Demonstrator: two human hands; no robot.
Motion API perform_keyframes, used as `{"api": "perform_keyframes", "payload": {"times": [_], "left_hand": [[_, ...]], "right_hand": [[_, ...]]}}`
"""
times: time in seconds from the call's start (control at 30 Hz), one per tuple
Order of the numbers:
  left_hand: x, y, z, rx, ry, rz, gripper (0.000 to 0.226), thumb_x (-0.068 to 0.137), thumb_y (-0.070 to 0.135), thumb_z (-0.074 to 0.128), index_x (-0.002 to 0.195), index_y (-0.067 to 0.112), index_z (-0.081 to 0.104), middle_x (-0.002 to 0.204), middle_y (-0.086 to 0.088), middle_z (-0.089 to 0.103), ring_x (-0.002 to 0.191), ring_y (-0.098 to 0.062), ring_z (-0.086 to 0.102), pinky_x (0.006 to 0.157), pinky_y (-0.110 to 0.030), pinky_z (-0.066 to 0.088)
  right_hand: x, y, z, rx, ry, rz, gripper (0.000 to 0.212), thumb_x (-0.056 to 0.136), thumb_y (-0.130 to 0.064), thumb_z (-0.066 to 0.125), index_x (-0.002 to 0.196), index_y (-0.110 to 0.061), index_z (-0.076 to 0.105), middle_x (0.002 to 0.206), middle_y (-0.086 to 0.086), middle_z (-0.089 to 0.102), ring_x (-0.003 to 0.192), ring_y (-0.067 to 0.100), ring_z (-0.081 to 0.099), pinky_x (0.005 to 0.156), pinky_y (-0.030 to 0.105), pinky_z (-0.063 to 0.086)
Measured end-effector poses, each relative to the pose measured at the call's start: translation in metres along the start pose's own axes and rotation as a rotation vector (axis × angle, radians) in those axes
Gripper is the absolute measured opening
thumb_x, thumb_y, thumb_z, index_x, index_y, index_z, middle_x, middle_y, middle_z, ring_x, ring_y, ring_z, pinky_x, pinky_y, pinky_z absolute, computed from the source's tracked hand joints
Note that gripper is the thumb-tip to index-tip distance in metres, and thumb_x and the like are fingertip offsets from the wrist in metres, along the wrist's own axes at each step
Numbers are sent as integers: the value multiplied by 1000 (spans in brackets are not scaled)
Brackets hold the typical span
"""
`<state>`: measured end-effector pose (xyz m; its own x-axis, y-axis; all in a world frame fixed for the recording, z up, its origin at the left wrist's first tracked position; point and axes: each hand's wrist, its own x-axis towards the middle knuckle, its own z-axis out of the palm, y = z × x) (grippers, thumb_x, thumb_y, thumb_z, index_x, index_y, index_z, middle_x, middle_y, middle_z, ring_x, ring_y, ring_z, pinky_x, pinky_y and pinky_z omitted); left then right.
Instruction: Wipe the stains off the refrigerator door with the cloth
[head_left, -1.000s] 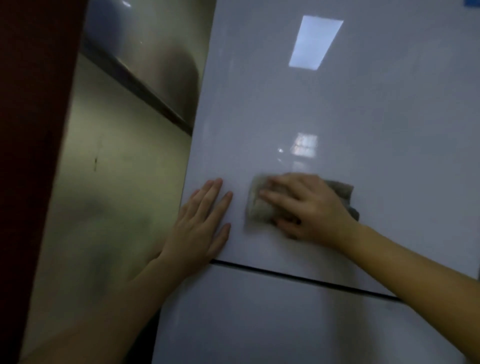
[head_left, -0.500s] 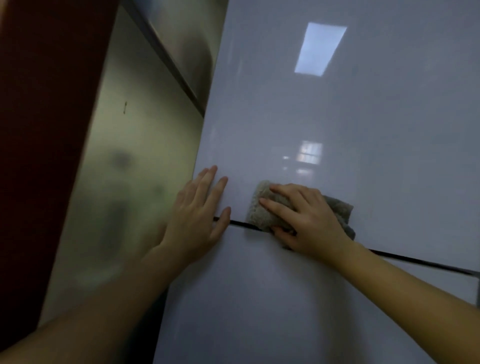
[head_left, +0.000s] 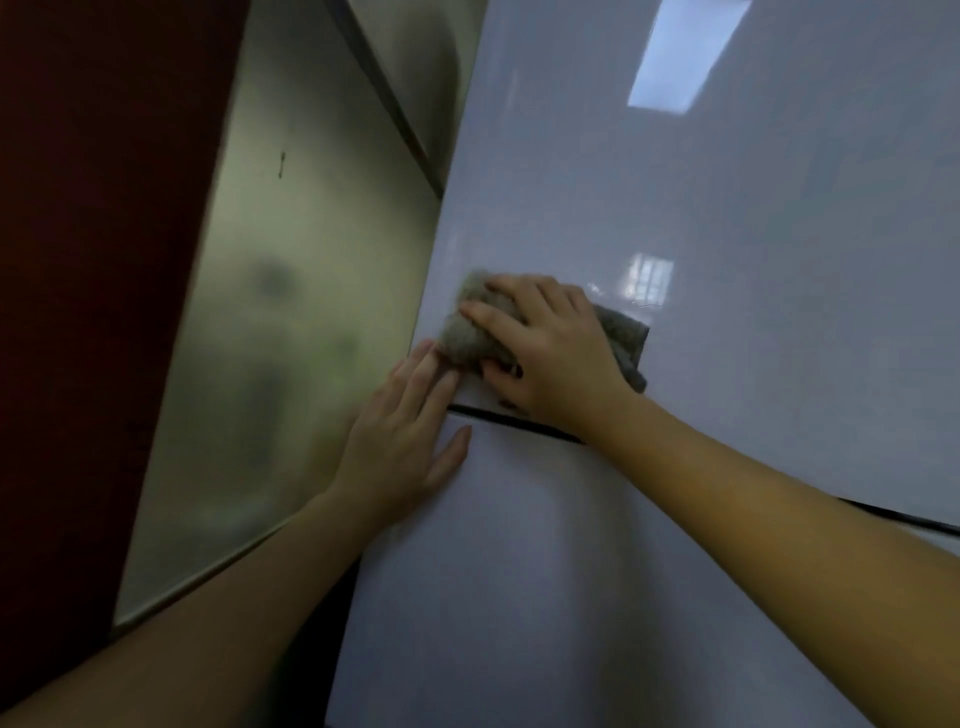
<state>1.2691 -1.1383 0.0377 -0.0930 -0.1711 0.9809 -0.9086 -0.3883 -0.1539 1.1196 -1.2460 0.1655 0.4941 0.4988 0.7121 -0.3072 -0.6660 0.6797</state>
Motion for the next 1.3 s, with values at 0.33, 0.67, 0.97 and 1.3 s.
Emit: {"api": "perform_keyframes", "payload": {"times": [0.33, 0.67, 0.97, 1.3], "left_hand": [[9, 14, -7, -32, -1, -91, 58, 99, 45, 44, 142, 7, 52, 156, -20, 41, 145, -37, 39, 120, -48, 32], [66, 97, 7, -46, -20, 123, 62, 99, 50, 42, 151, 16, 45, 163, -16, 34, 151, -34, 33, 122, -56, 27], [65, 99, 16, -50, -91, 113, 69, 99, 55, 31, 157, 17, 32, 168, -14, 21, 156, -32, 17, 127, -55, 15], [57, 96, -1, -85, -154, 95, 69, 99, 56, 26, 158, 18, 30, 169, -13, 17, 158, -30, 12, 128, -52, 10]], "right_hand": [[-113, 64, -59, -65, 50, 248, 53, 85, -32, 74, 135, -19, 64, 138, 15, 58, 119, 37, 57, 95, 46, 43], [-201, 73, -82, -84, 85, 328, 51, 88, -34, 70, 136, -18, 64, 139, 15, 58, 119, 37, 57, 98, 44, 43], [-283, 107, -113, -105, 379, 925, 55, 89, -32, 66, 142, -20, 57, 143, 12, 50, 129, 32, 46, 108, 49, 40], [-212, 79, -86, -46, 384, 955, 54, 90, -34, 64, 142, -21, 55, 147, 11, 46, 131, 33, 45, 107, 49, 37]]}}
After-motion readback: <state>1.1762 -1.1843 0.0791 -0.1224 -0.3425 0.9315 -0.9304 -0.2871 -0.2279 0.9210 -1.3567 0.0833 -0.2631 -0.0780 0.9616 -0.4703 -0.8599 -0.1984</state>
